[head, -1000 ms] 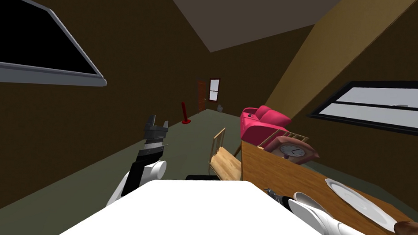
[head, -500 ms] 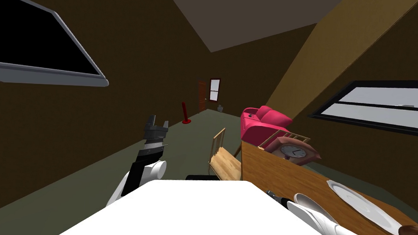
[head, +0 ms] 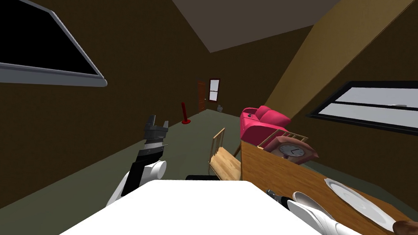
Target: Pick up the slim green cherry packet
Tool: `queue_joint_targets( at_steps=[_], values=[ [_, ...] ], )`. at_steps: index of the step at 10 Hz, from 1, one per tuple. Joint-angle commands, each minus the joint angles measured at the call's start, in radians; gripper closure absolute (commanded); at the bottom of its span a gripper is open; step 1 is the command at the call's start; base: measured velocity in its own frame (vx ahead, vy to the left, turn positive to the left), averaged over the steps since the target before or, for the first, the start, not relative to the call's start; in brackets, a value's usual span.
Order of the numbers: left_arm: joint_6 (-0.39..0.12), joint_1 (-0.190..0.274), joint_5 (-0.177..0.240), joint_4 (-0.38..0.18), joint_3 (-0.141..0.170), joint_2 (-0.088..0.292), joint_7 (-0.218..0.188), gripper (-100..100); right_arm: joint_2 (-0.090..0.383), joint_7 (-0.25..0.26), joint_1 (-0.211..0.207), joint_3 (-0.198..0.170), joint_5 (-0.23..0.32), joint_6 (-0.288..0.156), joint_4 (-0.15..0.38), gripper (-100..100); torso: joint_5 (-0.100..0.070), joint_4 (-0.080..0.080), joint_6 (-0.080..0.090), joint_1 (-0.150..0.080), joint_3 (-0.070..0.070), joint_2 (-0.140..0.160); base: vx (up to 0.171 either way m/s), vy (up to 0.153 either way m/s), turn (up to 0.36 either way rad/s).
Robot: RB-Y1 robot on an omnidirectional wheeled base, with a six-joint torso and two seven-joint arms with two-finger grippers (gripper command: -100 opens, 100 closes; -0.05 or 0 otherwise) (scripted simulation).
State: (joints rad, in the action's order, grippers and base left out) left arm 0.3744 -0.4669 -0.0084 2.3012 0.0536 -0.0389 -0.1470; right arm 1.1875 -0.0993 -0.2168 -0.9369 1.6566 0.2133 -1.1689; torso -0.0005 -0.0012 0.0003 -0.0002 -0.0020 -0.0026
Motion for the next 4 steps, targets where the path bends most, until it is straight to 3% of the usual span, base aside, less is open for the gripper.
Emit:
queue_joint_targets(
  at_steps=[1, 2, 3, 4],
  values=[
    [0.000, 0.000, 0.000, 0.000, 0.000, 0.000, 0.000, 0, 0.031, 0.004, -0.001, 0.003, -0.014, 0.015, -0.028, 100, 0.000, 0.000, 0.000, 0.000, 0.000, 0.000, -0.001, 0.032, -0.084],
    [0.000, 0.000, 0.000, 0.000, 0.000, 0.000, 0.000, 0, 0.049, -0.004, 0.000, 0.003, -0.011, 0.021, -0.045, 100, 0.000, 0.000, 0.000, 0.001, 0.000, 0.000, -0.002, 0.032, -0.047],
    [0.000, 0.000, 0.000, 0.000, 0.000, 0.000, 0.000, 0, 0.033, 0.011, 0.000, 0.005, -0.023, 0.016, -0.028, 100, 0.000, 0.000, 0.000, 0.001, 0.000, 0.000, -0.002, 0.013, -0.010],
    [0.000, 0.000, 0.000, 0.000, 0.000, 0.000, 0.000, 0, 0.035, 0.015, 0.000, 0.005, -0.025, 0.018, -0.028, 0, 0.000, 0.000, 0.000, 0.000, 0.000, 0.000, 0.000, 0.000, 0.000]
  ],
)
